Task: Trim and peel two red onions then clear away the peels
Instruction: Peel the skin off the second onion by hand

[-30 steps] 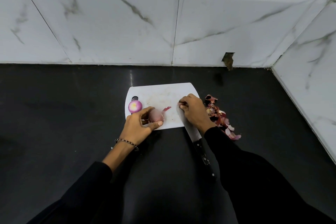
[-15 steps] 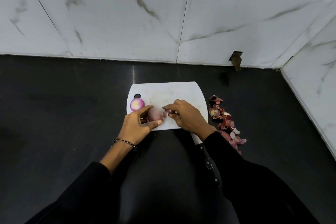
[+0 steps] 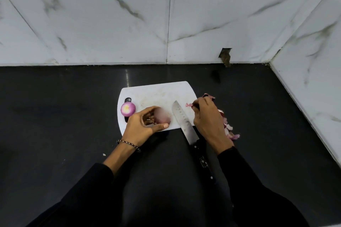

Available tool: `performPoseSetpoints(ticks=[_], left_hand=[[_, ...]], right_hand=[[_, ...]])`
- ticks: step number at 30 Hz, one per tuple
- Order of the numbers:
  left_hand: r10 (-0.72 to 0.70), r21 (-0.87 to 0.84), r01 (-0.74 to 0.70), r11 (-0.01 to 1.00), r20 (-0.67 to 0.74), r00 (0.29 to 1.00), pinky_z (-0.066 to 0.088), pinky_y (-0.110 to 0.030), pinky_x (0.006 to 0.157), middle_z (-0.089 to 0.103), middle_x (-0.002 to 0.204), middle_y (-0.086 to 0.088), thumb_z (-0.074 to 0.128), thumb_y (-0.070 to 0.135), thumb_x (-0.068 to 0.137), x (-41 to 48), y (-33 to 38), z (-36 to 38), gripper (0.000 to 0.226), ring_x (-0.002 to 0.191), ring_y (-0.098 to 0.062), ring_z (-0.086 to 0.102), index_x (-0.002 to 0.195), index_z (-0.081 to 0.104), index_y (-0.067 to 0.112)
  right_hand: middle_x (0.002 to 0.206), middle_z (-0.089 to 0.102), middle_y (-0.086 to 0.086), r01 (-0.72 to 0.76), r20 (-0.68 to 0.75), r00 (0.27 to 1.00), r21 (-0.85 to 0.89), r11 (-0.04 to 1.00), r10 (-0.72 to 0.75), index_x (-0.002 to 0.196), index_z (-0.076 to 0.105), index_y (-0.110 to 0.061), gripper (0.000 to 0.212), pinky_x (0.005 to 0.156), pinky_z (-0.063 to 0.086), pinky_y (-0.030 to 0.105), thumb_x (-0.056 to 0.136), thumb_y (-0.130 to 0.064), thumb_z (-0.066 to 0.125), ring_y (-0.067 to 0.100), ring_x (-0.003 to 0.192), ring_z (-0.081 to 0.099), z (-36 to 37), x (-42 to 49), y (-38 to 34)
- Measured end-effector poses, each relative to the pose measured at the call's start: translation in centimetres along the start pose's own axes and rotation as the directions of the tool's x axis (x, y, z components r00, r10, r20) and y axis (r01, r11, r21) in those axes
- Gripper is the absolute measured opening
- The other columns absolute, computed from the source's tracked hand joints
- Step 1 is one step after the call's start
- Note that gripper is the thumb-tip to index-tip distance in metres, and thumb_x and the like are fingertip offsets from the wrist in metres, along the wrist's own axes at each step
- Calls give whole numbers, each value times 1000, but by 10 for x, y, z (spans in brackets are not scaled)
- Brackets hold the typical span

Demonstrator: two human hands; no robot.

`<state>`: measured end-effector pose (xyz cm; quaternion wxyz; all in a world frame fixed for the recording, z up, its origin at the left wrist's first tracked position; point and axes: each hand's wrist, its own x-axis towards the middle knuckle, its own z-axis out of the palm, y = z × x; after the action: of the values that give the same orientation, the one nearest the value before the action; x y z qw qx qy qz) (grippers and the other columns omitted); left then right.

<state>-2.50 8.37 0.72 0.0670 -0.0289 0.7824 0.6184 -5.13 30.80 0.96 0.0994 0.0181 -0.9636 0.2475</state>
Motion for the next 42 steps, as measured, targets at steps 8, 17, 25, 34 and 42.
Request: performPoseSetpoints(ticks=[8, 17, 25, 34, 42], left_hand=[[16, -152, 0, 988, 100, 995, 55, -21, 86, 77, 100, 5, 92, 4, 59, 1, 10, 42, 53, 98, -10, 71, 104, 70, 23], [-96, -243, 132, 961, 153, 984, 56, -24, 81, 76, 99, -3, 89, 17, 68, 2, 20, 78, 42, 95, -16, 72, 104, 70, 11], [-277, -506, 426, 750, 344, 897, 57, -41, 91, 73, 104, -21, 73, 27, 78, 5, 45, 98, 47, 101, -33, 71, 112, 67, -4], [-429, -450, 601, 661, 431, 794, 61, -34, 67, 74, 96, -23, 70, 41, 87, 0, 61, 102, 50, 87, -32, 75, 117, 60, 2], [-509, -328, 683, 653, 479, 715, 55, -31, 67, 75, 85, -13, 68, 56, 81, 3, 61, 111, 63, 69, -21, 73, 108, 65, 0]], right_hand=[[109, 53, -6, -135, -8, 991, -48, 990, 135, 116, 68, -23, 21, 63, 47, 31, 100, -31, 57, 11, 95, 54, -31, -39, 31], [108, 59, -14, -171, -83, 980, 99, 980, 179, 108, 67, -24, 14, 69, 56, 31, 94, -24, 66, 5, 89, 60, -42, -55, 31], [95, 67, -16, -157, -142, 963, 395, 905, 229, 109, 72, -24, 14, 71, 47, 8, 97, -22, 64, -6, 93, 60, -61, -67, 20], [110, 65, -20, -190, -52, 963, 565, 803, 264, 117, 69, -32, 22, 80, 58, 33, 98, -24, 63, 4, 99, 64, -65, -72, 15], [121, 57, -16, -86, -88, 984, 528, 845, 155, 126, 64, -28, 38, 76, 58, 29, 89, -23, 74, 1, 105, 59, -67, -81, 11]])
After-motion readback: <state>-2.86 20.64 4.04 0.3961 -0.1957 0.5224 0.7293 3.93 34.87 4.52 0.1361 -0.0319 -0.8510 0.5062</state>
